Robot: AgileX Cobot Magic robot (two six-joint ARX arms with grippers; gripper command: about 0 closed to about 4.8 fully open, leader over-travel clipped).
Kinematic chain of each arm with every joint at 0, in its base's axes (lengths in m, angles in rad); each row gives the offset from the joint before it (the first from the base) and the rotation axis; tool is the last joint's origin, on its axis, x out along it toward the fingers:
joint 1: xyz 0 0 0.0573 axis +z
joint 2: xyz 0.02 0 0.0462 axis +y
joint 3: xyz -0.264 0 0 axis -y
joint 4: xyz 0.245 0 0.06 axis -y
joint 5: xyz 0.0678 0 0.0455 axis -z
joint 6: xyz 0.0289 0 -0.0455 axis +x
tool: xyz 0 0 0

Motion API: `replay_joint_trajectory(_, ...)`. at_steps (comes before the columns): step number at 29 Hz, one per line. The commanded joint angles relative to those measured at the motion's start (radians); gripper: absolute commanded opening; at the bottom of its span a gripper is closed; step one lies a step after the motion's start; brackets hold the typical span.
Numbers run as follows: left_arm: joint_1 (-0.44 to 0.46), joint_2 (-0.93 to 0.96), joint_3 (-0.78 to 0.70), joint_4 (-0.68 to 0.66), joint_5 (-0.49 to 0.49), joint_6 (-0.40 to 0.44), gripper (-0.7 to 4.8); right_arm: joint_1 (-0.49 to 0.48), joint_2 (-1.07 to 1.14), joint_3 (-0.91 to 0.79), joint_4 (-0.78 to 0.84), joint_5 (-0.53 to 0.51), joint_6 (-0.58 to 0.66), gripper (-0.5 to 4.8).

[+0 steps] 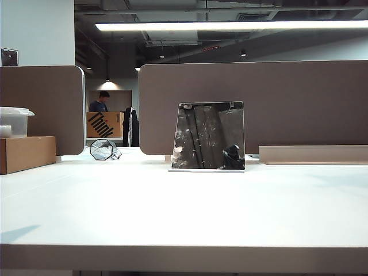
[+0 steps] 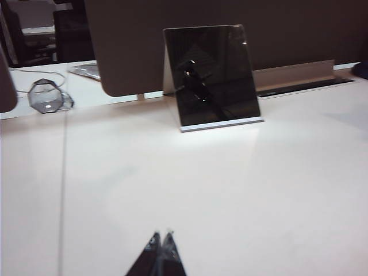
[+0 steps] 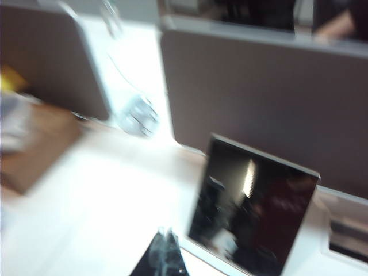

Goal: Push the center of the mirror on the table forward to move it for a short distance.

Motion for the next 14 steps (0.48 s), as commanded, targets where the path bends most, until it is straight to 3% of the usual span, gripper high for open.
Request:
replay_joint_trajectory(1, 0.077, 0.001, -0.001, 0.009, 0.003, 0.0, -0.05, 0.066, -0.122, 0.005, -0.071, 0.063, -0.002, -0.05)
replay_joint_trajectory(9, 0.284, 0.001, -0.001, 0.01, -0.001, 0.0, -0.05, 0.333, -0.401, 0.005, -0.283, 0.303, 0.0, -0.05)
replay_joint_trajectory(14, 0.319, 0.001, -0.001, 0.01, -0.002, 0.0, -0.05, 0.596, -0.526, 0.004, -0.454, 0.532, 0.034, -0.05)
